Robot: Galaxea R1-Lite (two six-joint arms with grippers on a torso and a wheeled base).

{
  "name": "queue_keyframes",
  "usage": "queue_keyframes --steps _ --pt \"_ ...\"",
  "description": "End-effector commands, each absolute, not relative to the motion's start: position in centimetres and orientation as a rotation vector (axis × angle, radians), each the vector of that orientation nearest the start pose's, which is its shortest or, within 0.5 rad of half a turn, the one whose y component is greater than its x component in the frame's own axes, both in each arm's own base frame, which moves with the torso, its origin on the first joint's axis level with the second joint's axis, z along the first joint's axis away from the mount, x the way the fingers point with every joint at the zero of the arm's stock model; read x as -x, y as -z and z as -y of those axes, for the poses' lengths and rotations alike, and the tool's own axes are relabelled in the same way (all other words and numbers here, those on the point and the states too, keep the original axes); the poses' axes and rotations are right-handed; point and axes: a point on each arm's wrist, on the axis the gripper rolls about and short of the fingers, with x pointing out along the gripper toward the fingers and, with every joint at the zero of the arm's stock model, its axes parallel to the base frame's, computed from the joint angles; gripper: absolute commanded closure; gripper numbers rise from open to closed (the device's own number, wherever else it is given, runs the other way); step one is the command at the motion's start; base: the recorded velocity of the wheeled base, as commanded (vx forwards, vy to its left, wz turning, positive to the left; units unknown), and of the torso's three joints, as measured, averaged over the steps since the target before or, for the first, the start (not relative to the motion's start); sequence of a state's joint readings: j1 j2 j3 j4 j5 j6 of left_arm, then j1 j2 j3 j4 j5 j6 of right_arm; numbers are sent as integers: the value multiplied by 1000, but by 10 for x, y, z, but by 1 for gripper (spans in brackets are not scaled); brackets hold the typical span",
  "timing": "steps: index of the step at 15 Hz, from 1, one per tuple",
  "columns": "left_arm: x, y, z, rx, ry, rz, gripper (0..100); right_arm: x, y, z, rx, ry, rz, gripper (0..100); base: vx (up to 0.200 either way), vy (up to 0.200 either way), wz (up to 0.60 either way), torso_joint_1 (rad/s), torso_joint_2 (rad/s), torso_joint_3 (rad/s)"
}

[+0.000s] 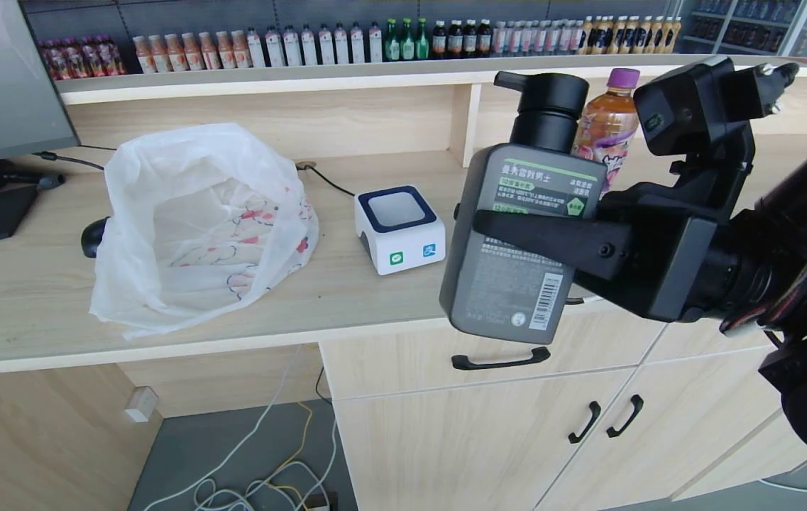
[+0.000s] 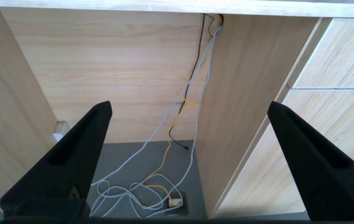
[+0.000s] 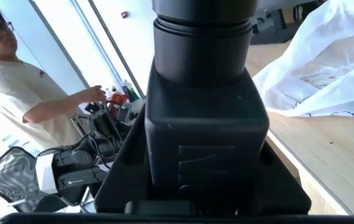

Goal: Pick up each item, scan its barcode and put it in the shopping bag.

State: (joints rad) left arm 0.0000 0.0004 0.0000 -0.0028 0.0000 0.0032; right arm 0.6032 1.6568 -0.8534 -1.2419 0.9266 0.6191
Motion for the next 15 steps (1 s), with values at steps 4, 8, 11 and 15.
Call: queue_keyframes --steps 4,8,11,15 --pt "23 -76 0 -3 0 3 0 -223 -270 -180 -423 -1611 -5 100 0 0 0 0 0 0" --pt "23 -76 0 -3 0 3 0 -222 -270 -183 -425 -1620 -13 100 0 0 0 0 0 0" --pt "23 -76 0 -3 0 3 0 -220 -269 -186 -427 -1631 -19 100 0 0 0 0 0 0" --pt "23 -76 0 -3 0 3 0 -219 -269 -185 -423 -1631 -16 100 0 0 0 0 0 0"
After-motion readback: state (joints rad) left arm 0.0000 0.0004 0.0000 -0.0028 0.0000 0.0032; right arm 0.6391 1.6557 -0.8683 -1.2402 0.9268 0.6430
